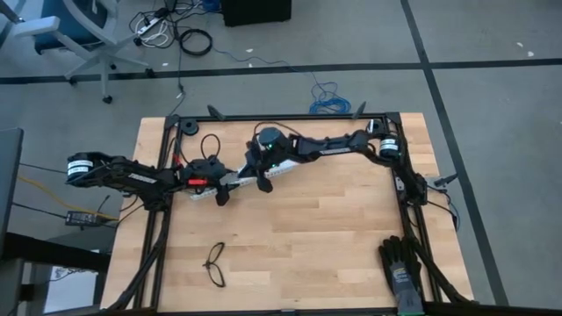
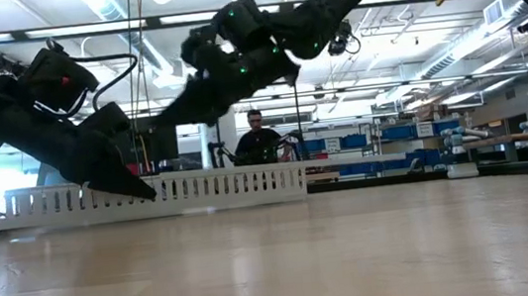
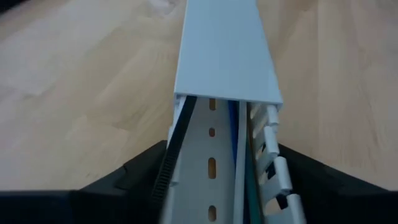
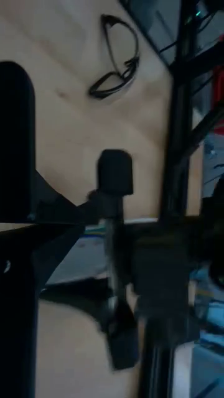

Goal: Ziptie cables
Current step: Close the white cable duct lid

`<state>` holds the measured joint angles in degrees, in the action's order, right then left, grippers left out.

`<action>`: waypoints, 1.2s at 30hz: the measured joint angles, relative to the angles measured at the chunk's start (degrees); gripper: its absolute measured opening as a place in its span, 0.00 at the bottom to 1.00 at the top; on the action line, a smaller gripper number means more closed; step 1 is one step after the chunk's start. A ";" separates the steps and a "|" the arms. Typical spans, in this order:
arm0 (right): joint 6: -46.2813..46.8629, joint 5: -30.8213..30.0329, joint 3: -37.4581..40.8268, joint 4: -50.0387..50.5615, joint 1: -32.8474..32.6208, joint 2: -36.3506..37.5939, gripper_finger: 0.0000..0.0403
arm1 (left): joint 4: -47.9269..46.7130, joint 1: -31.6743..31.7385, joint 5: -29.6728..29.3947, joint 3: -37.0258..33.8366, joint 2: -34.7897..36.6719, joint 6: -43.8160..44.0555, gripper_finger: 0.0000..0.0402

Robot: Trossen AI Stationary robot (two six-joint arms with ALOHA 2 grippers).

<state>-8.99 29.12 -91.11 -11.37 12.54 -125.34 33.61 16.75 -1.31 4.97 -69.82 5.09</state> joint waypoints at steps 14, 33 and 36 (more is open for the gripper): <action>-3.28 -2.45 0.20 17.88 2.79 3.71 0.00 | 4.38 0.00 -0.13 0.09 0.04 -1.90 0.75; -0.93 -4.66 8.92 14.53 4.49 6.14 0.00 | -13.86 0.00 2.96 0.02 10.44 2.52 0.69; -0.66 -4.60 9.14 13.35 4.49 6.14 0.00 | -16.27 0.00 2.91 -0.30 12.26 2.89 0.67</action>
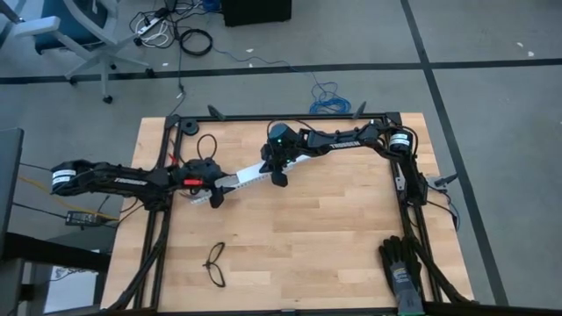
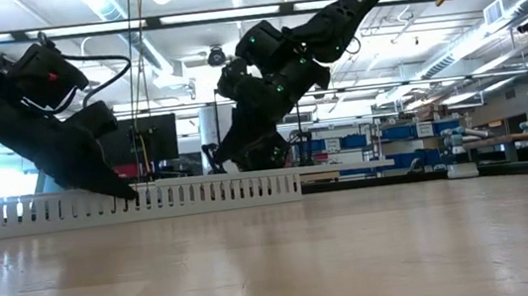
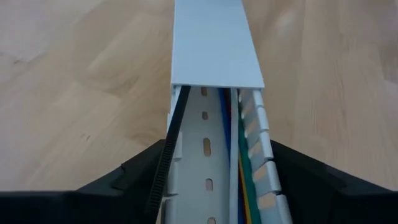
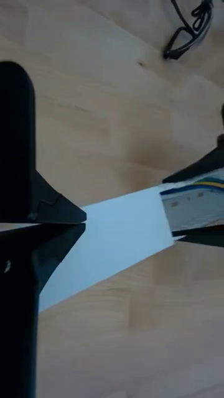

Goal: Ziptie cables
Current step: Close the white cable duct lid

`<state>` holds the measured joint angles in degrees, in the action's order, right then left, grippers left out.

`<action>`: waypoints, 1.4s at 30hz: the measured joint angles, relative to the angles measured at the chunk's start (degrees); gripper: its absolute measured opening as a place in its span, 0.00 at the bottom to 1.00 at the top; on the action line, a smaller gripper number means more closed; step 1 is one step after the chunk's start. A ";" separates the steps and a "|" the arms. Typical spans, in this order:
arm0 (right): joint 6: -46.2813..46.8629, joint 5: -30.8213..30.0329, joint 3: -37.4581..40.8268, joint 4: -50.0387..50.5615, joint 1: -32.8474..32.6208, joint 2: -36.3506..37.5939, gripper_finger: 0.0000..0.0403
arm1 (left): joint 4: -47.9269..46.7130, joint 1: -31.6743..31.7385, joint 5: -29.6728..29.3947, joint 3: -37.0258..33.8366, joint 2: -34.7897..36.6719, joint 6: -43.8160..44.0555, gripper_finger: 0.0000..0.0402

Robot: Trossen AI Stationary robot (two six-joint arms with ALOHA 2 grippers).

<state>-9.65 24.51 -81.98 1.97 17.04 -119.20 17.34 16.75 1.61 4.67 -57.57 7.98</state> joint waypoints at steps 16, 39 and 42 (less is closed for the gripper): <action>-1.01 -3.76 0.20 -6.57 -1.71 -0.66 0.00 | 5.20 0.01 -4.67 -1.76 0.13 -3.10 0.55; -1.92 3.29 -11.90 -9.87 -2.89 -9.48 0.00 | 14.66 0.02 -4.29 -0.21 -10.33 -3.21 0.57; -2.15 3.82 -12.00 -9.11 -2.80 -8.13 0.00 | 14.65 0.09 -3.56 -0.20 -10.34 -0.60 0.60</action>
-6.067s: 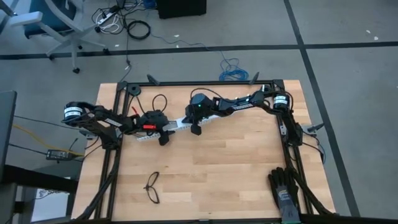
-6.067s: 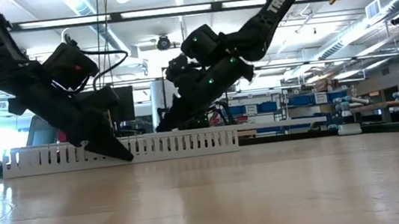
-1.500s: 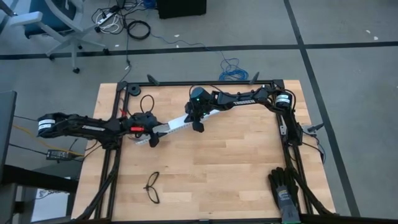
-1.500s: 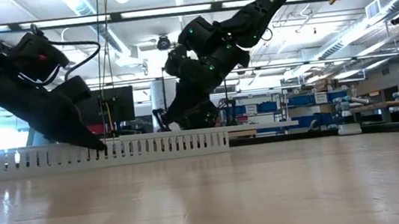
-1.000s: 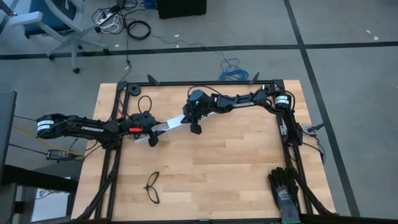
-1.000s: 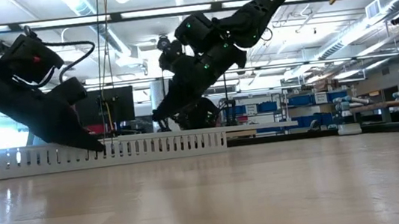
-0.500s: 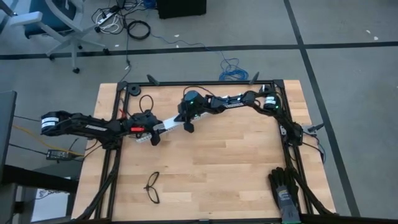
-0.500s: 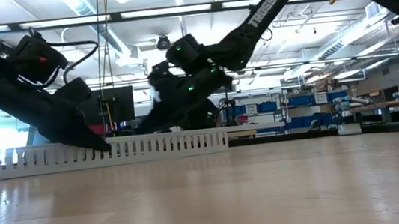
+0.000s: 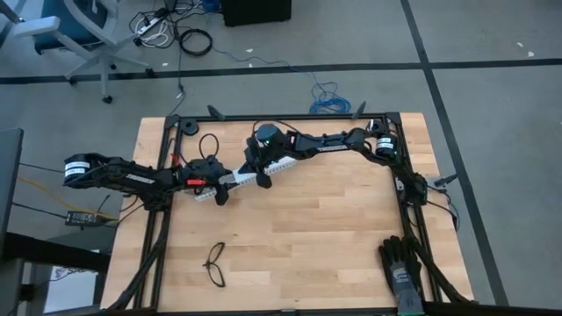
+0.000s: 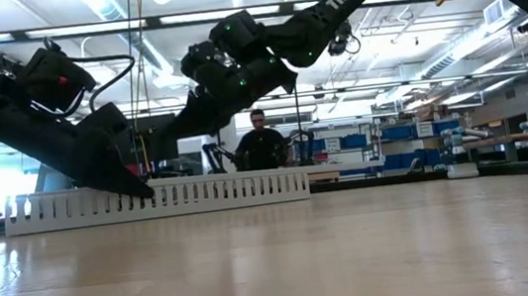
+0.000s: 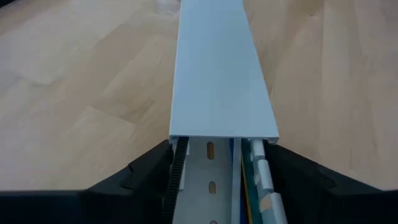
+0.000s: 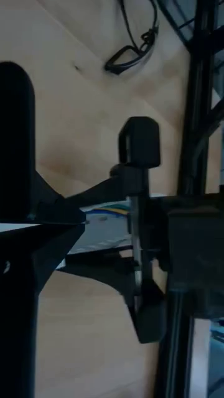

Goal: Ziptie cables
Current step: Close the white cable duct lid

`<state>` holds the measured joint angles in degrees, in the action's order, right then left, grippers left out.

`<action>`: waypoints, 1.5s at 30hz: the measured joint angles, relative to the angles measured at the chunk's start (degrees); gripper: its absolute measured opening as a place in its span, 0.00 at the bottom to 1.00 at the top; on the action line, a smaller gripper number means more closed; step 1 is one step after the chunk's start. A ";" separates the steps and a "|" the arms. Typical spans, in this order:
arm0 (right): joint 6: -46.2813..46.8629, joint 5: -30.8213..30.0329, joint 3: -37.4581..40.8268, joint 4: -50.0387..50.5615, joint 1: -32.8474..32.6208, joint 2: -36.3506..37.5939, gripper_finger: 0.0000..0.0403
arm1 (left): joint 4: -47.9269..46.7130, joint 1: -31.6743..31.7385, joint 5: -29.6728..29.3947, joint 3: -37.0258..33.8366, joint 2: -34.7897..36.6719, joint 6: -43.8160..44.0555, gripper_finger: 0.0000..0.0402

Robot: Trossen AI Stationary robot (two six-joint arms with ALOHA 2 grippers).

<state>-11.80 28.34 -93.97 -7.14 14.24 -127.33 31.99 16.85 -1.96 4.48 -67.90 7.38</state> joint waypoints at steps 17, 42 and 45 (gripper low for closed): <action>1.27 -0.11 0.07 2.72 1.17 0.05 0.00 | 3.41 -0.01 -0.09 -0.09 0.77 -1.09 0.75; 6.06 -4.69 19.94 -8.96 3.46 9.53 0.00 | -40.49 -0.09 -4.47 -0.16 38.74 3.49 0.72; 5.06 -8.15 19.93 -11.85 2.49 9.49 0.00 | -40.36 -0.09 -5.32 -0.16 38.53 3.43 0.72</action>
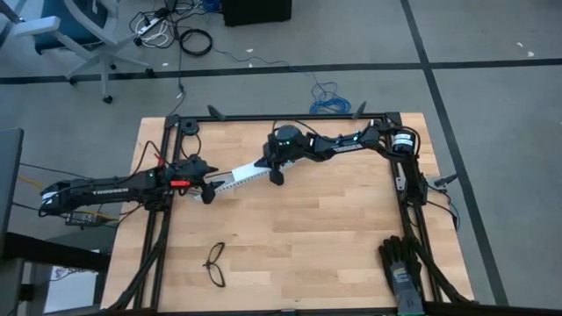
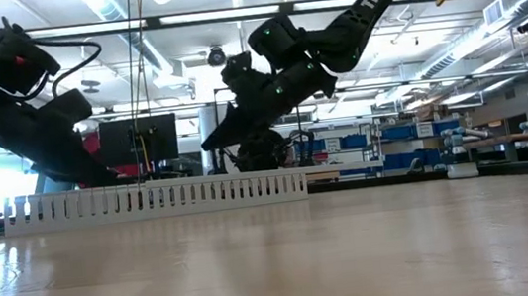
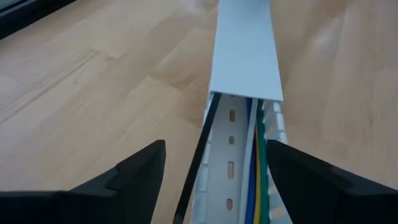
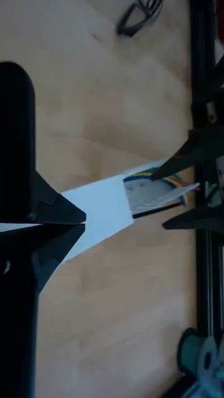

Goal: Ziptie cables
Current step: Close the white cable duct lid

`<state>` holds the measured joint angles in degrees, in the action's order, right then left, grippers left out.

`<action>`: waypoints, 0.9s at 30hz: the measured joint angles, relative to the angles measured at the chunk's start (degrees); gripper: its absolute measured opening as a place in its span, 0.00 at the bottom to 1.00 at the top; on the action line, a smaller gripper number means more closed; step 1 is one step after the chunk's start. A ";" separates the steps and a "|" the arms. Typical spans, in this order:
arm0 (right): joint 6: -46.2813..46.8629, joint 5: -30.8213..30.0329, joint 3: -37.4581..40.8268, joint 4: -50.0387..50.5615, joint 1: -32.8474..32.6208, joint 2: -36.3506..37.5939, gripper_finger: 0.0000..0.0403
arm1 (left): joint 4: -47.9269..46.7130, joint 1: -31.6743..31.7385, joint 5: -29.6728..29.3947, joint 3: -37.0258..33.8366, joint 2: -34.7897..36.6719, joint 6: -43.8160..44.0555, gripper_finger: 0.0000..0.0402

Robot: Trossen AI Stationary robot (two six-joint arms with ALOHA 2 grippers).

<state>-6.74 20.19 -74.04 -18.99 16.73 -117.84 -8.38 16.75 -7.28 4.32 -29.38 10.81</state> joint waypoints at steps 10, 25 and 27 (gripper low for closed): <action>-1.81 -5.76 0.02 8.14 -0.51 -0.07 0.00 | 0.82 0.00 -0.12 0.00 -0.03 0.00 0.72; -2.41 -4.89 0.13 9.77 -0.58 -0.07 0.00 | -13.00 -0.22 -0.97 11.54 0.31 -2.51 0.71; -2.37 -5.10 1.66 9.54 -0.44 0.89 0.00 | -13.74 -1.13 -1.33 11.49 0.79 -1.66 0.70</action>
<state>-9.11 15.09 -72.38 -9.45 16.29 -116.96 -22.12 15.62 -8.61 15.81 -28.58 9.15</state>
